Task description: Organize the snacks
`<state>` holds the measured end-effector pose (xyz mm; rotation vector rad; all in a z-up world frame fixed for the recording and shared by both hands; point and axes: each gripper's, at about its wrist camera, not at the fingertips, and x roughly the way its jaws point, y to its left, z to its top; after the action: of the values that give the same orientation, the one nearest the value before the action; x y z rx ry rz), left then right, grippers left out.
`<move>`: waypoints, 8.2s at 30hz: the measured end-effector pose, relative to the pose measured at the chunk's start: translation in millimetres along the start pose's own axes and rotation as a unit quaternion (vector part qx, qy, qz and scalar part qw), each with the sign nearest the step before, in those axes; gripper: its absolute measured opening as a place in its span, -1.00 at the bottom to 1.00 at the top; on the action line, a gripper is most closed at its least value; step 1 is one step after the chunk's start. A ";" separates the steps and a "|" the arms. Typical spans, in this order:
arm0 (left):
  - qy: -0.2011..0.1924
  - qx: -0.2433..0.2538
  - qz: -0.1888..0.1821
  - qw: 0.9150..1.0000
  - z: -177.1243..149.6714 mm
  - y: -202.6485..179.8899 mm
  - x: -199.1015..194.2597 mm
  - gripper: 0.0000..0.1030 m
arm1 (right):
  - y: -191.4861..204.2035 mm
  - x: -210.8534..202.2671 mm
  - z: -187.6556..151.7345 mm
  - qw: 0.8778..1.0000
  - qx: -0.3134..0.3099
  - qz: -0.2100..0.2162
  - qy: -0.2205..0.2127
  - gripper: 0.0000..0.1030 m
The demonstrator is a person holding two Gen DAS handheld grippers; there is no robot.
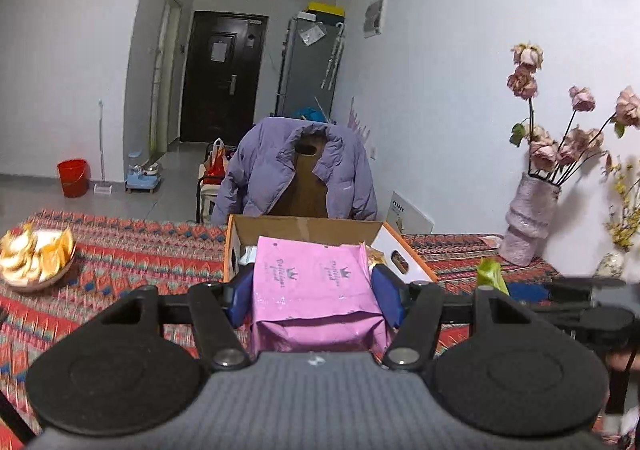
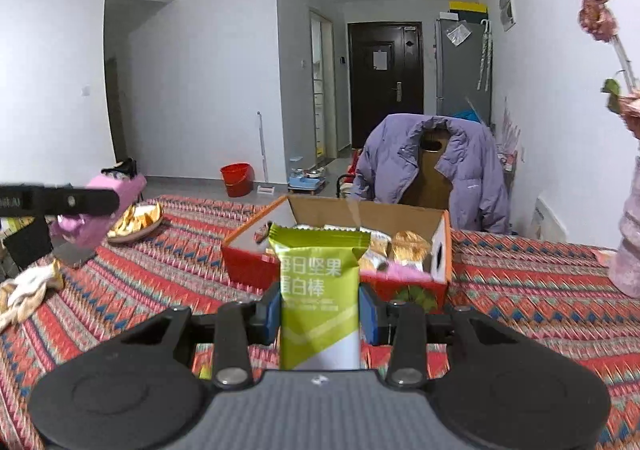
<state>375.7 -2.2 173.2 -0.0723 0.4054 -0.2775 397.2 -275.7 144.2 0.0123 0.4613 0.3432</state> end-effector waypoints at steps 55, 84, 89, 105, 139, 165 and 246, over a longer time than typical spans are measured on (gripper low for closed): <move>0.040 0.060 0.107 0.992 7.7 30.8 84.9 1.00 | -57.8 94.4 47.0 0.994 0.039 -0.030 0.093 0.79; 0.034 0.015 0.110 0.993 -163.0 8.0 -116.2 1.00 | 60.8 -114.6 -140.7 0.996 0.073 0.030 0.047 0.96; 0.053 0.022 0.080 0.995 -168.1 2.6 -96.5 1.00 | 63.6 -104.8 -141.8 0.997 0.058 0.021 0.055 0.96; 0.126 0.033 0.022 0.991 -188.9 10.7 -18.8 0.53 | 59.7 -54.4 -140.8 0.992 0.070 0.007 0.101 0.96; 0.088 0.015 0.087 0.992 -161.9 59.4 -43.6 0.10 | 113.6 42.8 -130.4 0.990 0.000 0.021 0.141 -0.31; 0.067 0.043 0.027 0.996 -77.5 -35.0 55.6 0.11 | -21.0 5.8 -67.8 0.997 0.039 -0.020 0.060 -0.32; -0.014 0.053 0.093 0.994 -166.7 -32.1 -129.7 1.00 | 70.0 -123.4 -132.5 0.997 -0.005 -0.047 -0.057 0.99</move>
<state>186.7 1.0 73.5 0.0648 0.3656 -0.1133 213.0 -258.8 85.2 0.0013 0.3455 0.2506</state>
